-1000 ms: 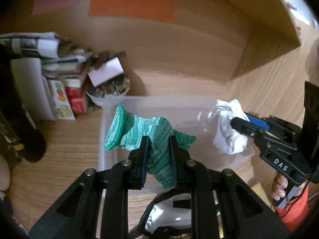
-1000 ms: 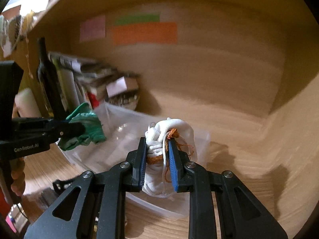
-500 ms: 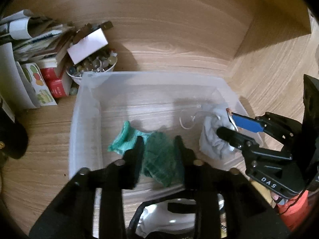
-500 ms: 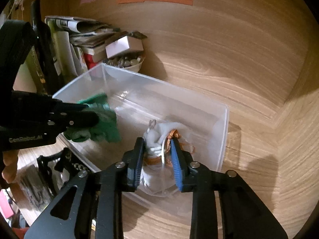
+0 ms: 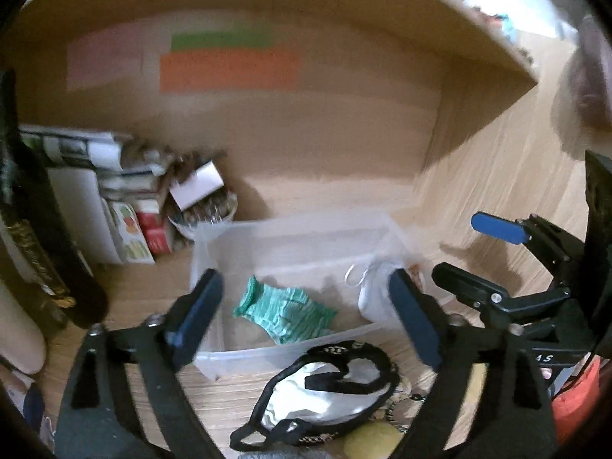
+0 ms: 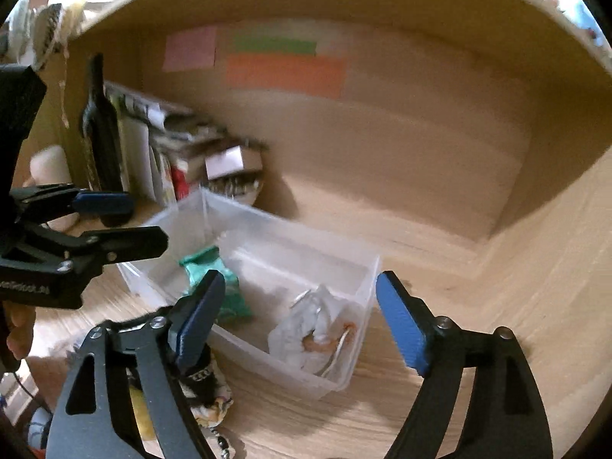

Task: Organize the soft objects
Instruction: 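Grasp the black-and-white mask with left tool while right tool grasps yellow sponge, then place the mask in the box with left tool while right tool drops sponge in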

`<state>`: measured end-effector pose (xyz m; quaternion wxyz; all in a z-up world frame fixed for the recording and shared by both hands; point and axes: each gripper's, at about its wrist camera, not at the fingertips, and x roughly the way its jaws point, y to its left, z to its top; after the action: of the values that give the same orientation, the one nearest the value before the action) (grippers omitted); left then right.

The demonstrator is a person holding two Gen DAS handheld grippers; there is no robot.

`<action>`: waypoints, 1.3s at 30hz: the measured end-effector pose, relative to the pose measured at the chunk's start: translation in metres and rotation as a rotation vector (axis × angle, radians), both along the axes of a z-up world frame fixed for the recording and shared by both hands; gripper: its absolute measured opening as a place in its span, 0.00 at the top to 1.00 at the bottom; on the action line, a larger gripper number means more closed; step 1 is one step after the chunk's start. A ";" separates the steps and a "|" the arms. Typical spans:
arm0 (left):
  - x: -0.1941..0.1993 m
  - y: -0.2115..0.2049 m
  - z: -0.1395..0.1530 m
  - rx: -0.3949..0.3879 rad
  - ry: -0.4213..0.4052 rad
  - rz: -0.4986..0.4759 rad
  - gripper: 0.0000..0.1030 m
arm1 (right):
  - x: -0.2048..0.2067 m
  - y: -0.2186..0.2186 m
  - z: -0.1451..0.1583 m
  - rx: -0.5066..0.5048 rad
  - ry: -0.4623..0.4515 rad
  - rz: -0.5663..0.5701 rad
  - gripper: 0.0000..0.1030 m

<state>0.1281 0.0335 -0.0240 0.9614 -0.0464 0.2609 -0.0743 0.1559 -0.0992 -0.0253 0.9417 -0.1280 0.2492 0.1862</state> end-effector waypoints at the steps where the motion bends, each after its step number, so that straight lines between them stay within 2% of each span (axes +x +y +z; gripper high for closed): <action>1: -0.004 -0.001 0.002 -0.001 -0.012 0.003 0.06 | -0.007 -0.003 0.004 0.013 -0.012 -0.004 0.21; 6: -0.026 -0.004 -0.003 -0.007 -0.032 0.009 0.03 | -0.032 -0.013 0.009 0.040 -0.041 -0.023 0.17; 12: -0.036 -0.012 -0.028 -0.024 0.016 0.036 0.03 | -0.055 -0.024 -0.008 0.055 -0.019 -0.059 0.16; 17: -0.030 -0.025 -0.056 -0.012 0.076 0.038 0.03 | -0.064 -0.037 -0.035 0.063 0.041 -0.100 0.16; 23: -0.012 -0.042 -0.085 -0.050 0.162 0.011 0.03 | -0.069 -0.048 -0.066 0.093 0.127 -0.116 0.17; 25: -0.008 -0.046 -0.090 -0.053 0.172 0.026 0.03 | -0.070 -0.051 -0.075 0.093 0.147 -0.122 0.20; 26: -0.005 -0.048 -0.092 -0.053 0.175 0.033 0.04 | -0.072 -0.052 -0.079 0.092 0.158 -0.124 0.26; 28: -0.003 -0.050 -0.096 -0.050 0.181 0.046 0.14 | -0.072 -0.055 -0.086 0.088 0.178 -0.129 0.35; 32: 0.000 -0.053 -0.100 -0.063 0.195 0.021 0.37 | -0.073 -0.060 -0.098 0.071 0.201 -0.142 0.60; 33: -0.001 -0.053 -0.100 -0.072 0.194 0.010 0.47 | -0.072 -0.061 -0.100 0.069 0.206 -0.143 0.65; 34: -0.002 -0.053 -0.100 -0.078 0.195 0.001 0.58 | -0.073 -0.062 -0.101 0.074 0.207 -0.142 0.66; 36: -0.003 -0.053 -0.100 -0.089 0.197 -0.018 0.68 | -0.073 -0.063 -0.100 0.081 0.197 -0.144 0.74; 37: -0.004 -0.053 -0.100 -0.096 0.197 -0.028 0.75 | -0.073 -0.063 -0.099 0.086 0.195 -0.146 0.74; 39: -0.007 -0.054 -0.099 -0.102 0.192 -0.040 0.81 | -0.072 -0.064 -0.097 0.101 0.185 -0.143 0.74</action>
<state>0.1210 -0.0202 -0.1231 0.9267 -0.0970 0.3486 -0.1019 0.0835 -0.1629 -0.1221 0.9309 -0.0444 0.3335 0.1421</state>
